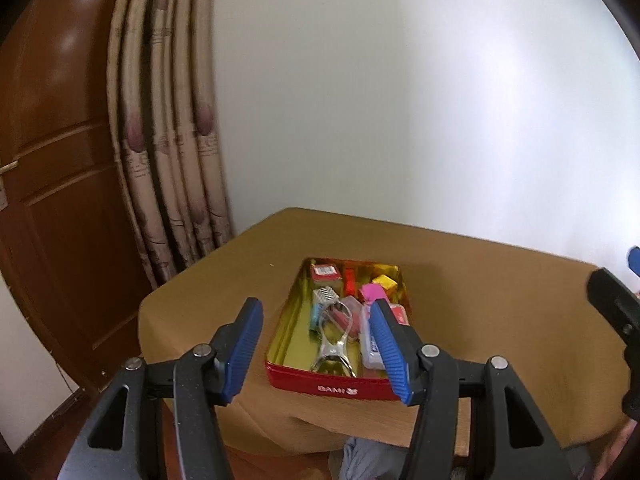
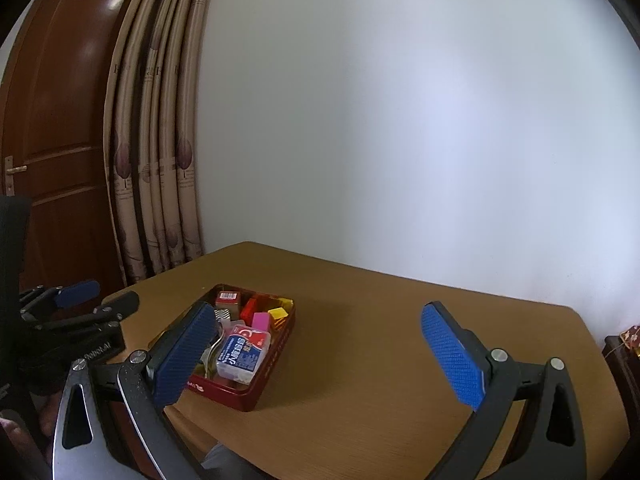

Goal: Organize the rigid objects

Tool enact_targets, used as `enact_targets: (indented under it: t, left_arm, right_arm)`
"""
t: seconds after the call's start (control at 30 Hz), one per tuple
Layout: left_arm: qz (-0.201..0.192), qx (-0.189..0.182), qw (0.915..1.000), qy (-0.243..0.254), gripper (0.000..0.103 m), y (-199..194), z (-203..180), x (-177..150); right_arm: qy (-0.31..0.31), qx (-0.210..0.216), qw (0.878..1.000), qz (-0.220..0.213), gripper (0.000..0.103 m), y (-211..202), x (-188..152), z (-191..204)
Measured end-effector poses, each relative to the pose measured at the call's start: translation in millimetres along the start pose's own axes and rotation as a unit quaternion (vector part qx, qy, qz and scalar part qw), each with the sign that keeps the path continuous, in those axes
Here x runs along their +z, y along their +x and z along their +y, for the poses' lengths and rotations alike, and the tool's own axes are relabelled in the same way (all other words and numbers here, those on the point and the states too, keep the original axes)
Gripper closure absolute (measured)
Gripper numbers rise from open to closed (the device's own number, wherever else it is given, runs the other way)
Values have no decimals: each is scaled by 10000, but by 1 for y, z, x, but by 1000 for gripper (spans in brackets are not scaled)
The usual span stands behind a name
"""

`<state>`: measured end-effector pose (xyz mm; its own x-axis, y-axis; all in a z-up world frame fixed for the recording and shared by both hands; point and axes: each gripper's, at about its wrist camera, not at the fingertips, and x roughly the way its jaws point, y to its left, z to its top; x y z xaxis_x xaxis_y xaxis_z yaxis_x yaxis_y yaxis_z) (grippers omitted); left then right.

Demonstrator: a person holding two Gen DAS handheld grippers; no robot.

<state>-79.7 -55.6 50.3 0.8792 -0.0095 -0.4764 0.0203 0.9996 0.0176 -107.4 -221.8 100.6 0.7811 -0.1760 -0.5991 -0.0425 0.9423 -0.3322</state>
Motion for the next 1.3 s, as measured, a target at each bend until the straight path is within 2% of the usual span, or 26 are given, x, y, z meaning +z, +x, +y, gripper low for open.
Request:
enact_targets:
  t: [0.2,0.4,0.7,1.3]
  left_arm:
    - [64,-136,9999,3,46,0,-3,0]
    - [160,-250,9994,-150,46,2,3,1]
    - [116,-117,9998,-87,46,2,1,1]
    - [217,-33,9990,-396,45,10,16,4]
  right_arm:
    - [25,116,9995,296,1,17,-7,4]
    - [-140,181,9991,351,1,27,-8,15]
    - [-80,460,9980,432,1,41,4,28]
    - [-204,355,9978,530,1,53,-6,38]
